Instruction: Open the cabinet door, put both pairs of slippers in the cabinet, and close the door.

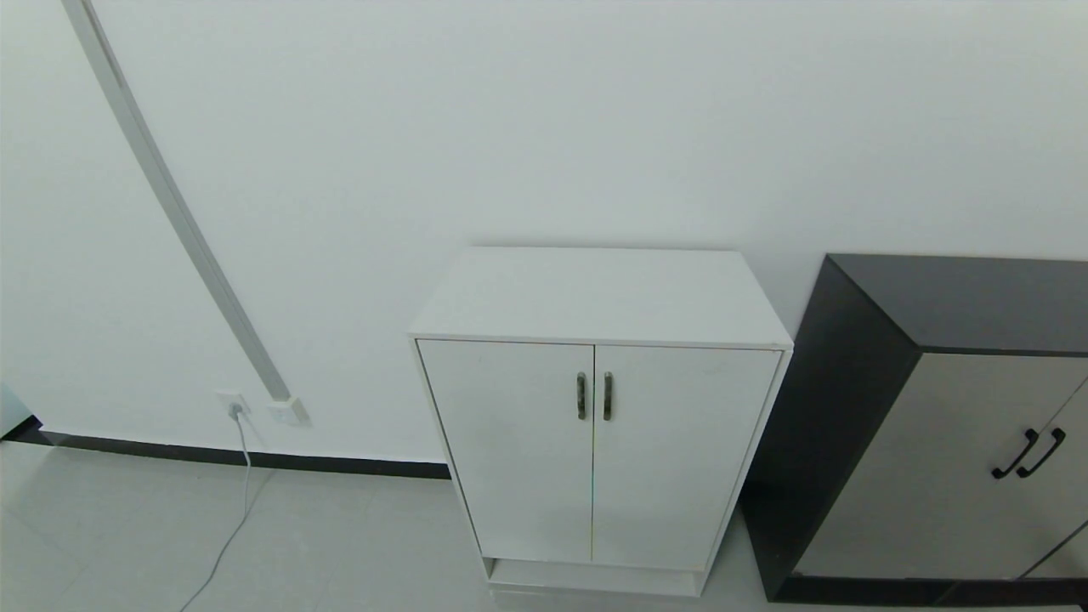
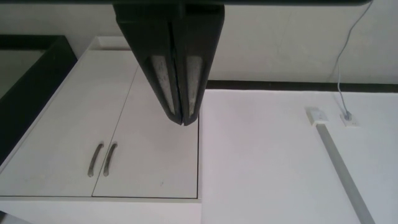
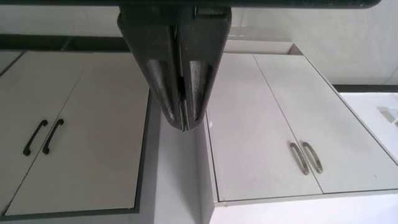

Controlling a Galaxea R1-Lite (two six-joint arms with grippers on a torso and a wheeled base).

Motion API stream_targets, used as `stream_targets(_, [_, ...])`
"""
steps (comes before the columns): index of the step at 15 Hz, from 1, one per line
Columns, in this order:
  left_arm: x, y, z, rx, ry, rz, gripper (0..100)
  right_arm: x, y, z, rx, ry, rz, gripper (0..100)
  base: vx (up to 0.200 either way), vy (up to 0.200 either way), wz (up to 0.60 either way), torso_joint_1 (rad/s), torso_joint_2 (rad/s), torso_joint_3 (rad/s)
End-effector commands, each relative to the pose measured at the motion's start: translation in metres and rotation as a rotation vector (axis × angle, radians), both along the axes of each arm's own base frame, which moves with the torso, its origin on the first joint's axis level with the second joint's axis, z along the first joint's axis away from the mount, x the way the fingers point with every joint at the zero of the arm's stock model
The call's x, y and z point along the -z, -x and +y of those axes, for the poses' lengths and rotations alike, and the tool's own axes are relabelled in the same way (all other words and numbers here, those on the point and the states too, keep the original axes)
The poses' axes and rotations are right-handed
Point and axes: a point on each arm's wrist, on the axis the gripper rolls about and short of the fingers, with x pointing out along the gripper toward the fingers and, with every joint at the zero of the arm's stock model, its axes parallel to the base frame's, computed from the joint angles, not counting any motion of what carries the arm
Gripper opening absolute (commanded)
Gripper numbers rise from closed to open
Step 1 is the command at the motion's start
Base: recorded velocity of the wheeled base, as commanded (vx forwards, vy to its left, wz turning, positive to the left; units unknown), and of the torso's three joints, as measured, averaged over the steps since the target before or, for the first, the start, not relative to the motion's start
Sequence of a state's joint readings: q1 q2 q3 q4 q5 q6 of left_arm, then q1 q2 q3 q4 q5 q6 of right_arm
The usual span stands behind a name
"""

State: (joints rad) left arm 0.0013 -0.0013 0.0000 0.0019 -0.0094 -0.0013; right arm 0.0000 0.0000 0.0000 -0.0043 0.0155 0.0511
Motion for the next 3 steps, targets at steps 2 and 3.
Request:
stream_targets(2, [0.0001,-0.0001,0.0000,0.000,0.000,0.002,0,0.0000,0.0000,0.0000,0.000,0.002,0.000,0,0.000,0.000,0.00,0.000,0.00,0.000])
stream_targets(3, [-0.0001,-0.0001,0.0000,0.000,0.000,0.001,0,0.0000,0.0000,0.0000,0.000,0.002,0.000,0,0.000,0.000,0.00,0.000,0.00,0.000])
